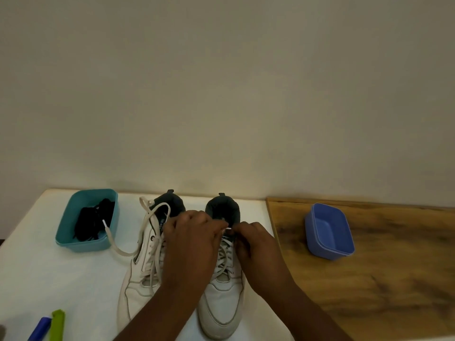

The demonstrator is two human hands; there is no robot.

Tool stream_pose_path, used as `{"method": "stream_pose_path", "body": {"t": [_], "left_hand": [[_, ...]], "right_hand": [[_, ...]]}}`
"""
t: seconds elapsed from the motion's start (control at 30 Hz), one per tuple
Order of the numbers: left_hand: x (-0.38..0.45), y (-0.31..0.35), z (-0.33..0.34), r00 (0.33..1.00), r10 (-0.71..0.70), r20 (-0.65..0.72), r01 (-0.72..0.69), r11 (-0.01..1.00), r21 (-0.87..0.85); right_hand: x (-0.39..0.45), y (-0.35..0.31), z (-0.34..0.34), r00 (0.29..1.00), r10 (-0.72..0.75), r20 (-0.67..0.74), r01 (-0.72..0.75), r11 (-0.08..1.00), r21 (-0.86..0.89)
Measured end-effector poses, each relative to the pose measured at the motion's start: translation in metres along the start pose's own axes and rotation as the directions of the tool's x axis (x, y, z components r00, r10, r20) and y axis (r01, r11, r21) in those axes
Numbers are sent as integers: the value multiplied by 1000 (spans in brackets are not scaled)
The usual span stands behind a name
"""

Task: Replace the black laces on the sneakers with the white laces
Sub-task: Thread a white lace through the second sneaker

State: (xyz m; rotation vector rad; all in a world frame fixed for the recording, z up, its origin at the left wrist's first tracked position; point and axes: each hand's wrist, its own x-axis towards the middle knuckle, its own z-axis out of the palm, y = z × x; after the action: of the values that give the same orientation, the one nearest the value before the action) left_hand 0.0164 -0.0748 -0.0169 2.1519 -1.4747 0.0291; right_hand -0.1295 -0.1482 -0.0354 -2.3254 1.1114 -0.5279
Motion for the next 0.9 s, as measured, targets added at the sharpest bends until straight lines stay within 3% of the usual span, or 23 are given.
{"method": "stream_pose_path", "body": {"t": [0.23, 0.53, 0.73, 0.9], "left_hand": [[3, 11, 6, 1000, -9, -28, 13, 990, 140], [-1, 22, 12, 995, -44, 92, 18, 965, 261], [9, 13, 19, 988, -39, 149, 18, 990, 138], [4, 19, 9, 977, -67, 202, 10, 963, 270]], "right_hand": [[-6, 15, 6, 997, -16, -79, 25, 993, 117], [-9, 18, 7, 989, -27, -147, 53, 984, 173], [-10, 24, 3, 992, 86, -94, -56, 958, 280], [-9, 22, 3, 981, 184, -55, -154, 925, 346]]}}
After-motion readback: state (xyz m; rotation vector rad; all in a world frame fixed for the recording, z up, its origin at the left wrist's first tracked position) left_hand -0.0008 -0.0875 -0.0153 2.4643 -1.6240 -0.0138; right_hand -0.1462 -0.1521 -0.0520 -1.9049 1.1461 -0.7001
